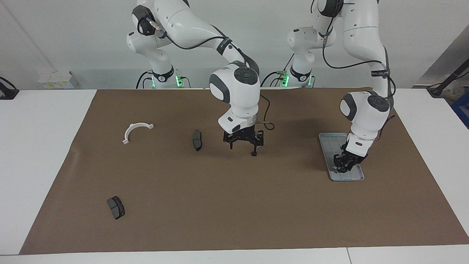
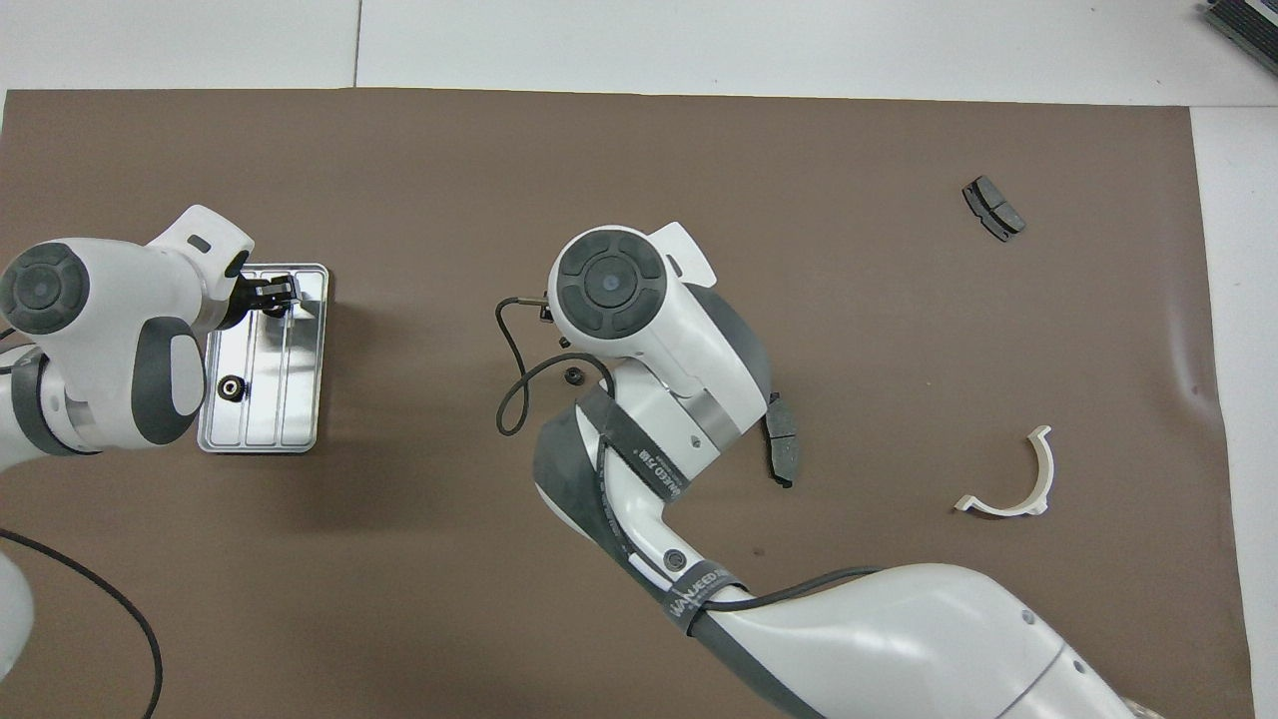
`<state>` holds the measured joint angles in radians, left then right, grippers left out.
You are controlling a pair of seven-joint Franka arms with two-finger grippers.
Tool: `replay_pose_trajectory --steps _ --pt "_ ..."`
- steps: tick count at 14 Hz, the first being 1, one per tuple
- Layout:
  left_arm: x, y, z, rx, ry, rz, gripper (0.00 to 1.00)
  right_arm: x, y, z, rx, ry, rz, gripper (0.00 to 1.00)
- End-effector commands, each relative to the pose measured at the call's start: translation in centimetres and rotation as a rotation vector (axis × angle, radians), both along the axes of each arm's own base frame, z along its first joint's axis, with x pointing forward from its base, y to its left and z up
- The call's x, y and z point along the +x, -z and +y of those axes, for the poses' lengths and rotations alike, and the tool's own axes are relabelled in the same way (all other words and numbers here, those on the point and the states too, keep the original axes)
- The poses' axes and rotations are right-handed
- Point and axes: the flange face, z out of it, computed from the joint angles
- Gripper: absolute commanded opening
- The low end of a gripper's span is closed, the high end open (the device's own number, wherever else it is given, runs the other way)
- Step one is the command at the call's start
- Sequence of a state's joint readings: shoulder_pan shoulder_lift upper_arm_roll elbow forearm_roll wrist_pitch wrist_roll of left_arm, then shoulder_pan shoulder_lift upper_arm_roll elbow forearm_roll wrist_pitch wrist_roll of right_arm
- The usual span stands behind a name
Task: Place bearing gear from tray to pile
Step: 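Grasp another tray bearing with the left gripper while the right gripper lifts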
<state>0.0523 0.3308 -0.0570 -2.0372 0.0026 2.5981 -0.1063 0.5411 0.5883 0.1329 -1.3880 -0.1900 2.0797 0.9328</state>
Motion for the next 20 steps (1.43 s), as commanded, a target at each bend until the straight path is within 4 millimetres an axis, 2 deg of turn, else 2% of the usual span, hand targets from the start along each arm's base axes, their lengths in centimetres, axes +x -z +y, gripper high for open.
replay_pose_trajectory --steps 1,2,3,5,8,12,15,16,18,20 --pt "0.0 0.5 0.3 0.009 0.01 -0.008 0.41 0.2 1.8 1.8 -0.006 0.038 -0.017 1.0" --pt "-0.2 0.7 0.3 0.009 0.012 -0.003 0.39 -0.5 2.8 3.0 0.002 0.056 -0.014 1.0" --pt "-0.2 0.8 0.3 0.009 0.012 -0.002 0.37 -0.3 2.7 3.1 0.026 0.067 -0.029 1.0" --pt "-0.2 0.8 0.4 0.009 0.01 -0.002 0.31 -0.5 3.6 2.9 0.035 0.072 -0.022 0.95" --pt "0.2 0.4 0.3 0.007 0.009 -0.006 0.19 -1.4 5.8 2.9 0.023 0.058 -0.008 0.85" --pt "2.2 -2.1 -0.1 0.002 0.001 -0.002 0.17 -2.4 7.6 2.9 0.042 0.045 -0.013 0.77" --pt "3.5 -3.8 -0.6 -0.007 -0.007 0.02 0.17 -2.7 8.1 3.0 0.042 0.042 -0.01 0.72" --pt "3.5 -3.8 -1.1 -0.015 -0.034 0.021 0.17 -2.9 8.3 3.1 0.043 0.04 -0.01 0.69" --pt "3.4 -3.9 -3.5 -0.033 -0.075 0.02 0.17 -3.4 8.7 2.9 0.037 0.038 -0.003 0.58" --pt "3.1 -3.8 -5.8 -0.044 -0.1 0.027 0.17 -3.6 8.6 3.1 0.038 0.034 -0.006 0.56"
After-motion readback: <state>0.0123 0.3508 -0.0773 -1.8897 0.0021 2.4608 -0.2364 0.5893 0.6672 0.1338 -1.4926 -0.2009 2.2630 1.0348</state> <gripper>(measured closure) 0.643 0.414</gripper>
